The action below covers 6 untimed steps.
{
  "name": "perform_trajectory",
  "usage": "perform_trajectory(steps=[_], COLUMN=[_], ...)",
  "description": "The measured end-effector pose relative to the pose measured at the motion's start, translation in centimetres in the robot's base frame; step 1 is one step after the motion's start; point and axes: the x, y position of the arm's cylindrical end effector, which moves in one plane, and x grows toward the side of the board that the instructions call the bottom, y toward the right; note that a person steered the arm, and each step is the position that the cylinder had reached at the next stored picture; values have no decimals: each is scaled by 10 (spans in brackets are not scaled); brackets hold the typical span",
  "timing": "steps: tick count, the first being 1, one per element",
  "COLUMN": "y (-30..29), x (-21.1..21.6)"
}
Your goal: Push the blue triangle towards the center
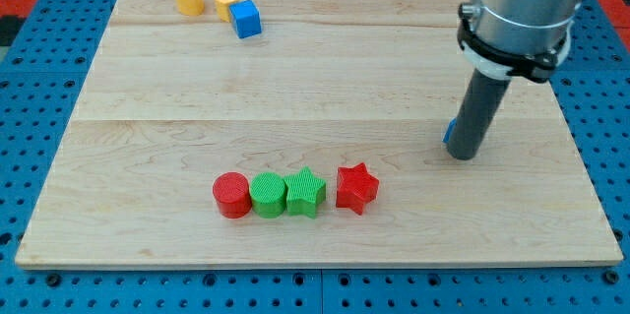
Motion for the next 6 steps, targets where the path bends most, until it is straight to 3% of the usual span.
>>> perform_trajectory(steps=[1, 2, 3, 6], y=[11, 51, 51, -50], x=[19, 8, -16, -62])
